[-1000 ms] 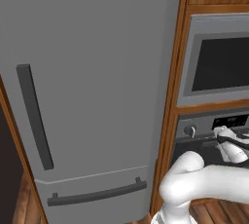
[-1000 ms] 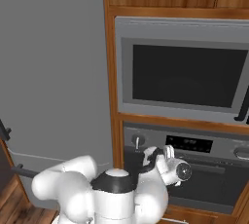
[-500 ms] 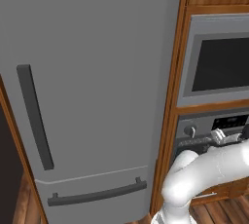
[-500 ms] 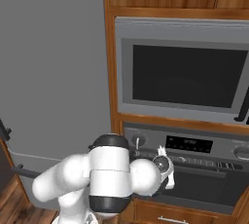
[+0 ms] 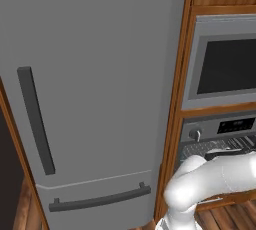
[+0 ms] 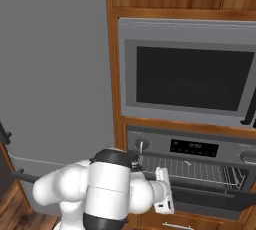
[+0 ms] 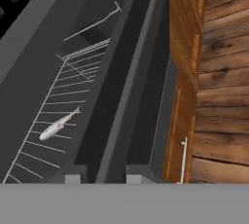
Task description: Take the fish from the oven and place it on the plate on the counter.
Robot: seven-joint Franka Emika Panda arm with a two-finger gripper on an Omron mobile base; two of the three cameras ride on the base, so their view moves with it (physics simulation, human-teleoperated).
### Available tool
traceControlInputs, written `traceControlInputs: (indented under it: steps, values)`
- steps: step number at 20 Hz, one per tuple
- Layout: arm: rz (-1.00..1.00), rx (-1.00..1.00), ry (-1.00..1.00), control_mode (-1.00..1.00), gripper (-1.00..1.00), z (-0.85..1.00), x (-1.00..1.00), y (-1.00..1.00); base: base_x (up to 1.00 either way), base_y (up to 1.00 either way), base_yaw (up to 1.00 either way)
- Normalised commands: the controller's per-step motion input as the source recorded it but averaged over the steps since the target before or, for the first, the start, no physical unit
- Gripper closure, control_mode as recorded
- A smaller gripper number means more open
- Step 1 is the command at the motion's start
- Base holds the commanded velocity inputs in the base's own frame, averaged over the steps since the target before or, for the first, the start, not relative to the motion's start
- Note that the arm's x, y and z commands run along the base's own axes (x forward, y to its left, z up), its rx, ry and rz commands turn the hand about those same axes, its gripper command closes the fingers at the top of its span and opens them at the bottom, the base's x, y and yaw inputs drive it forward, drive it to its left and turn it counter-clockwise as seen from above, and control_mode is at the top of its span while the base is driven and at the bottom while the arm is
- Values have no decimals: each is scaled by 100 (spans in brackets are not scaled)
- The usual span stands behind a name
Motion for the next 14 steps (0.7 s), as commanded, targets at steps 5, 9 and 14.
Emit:
traceControlInputs:
  steps: [5, 9, 14]
  values:
    - [0, 0, 30, -100, 100, 25, -100, -55, 0, 0, 0]
    - [0, 0, 37, -100, 100, 33, -100, -50, 0, 0, 0]
    - [0, 0, 23, -100, 100, 83, -100, -45, 0, 0, 0]
